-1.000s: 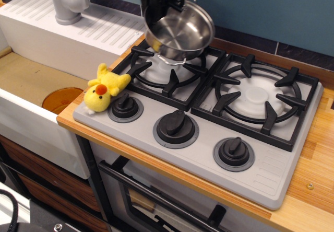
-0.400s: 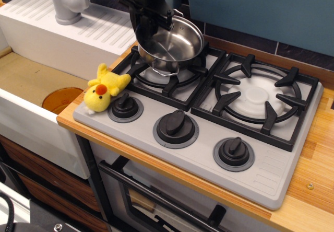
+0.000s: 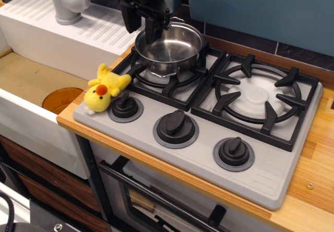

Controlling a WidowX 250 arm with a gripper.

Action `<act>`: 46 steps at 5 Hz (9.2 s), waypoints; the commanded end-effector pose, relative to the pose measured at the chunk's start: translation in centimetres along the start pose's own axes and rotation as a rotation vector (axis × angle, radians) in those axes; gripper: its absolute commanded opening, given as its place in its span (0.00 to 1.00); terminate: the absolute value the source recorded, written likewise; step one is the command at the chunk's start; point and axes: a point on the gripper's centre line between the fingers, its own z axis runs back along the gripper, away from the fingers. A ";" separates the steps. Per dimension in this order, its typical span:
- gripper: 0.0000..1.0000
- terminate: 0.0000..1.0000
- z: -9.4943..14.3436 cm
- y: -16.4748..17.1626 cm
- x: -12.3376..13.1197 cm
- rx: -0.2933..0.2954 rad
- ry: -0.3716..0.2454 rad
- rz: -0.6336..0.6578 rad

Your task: Put pan on stove and put stuffedduck in pan

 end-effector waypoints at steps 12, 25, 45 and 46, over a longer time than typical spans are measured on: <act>1.00 0.00 1.9 -1.0 -11.4 0.140 -0.145 0.100; 0.00 0.00 5.3 1.8 -10.6 0.154 0.014 0.075; 1.00 0.00 8.7 -4.0 2.6 0.063 0.024 0.038; 1.00 0.00 8.9 -4.0 2.6 0.077 0.024 0.032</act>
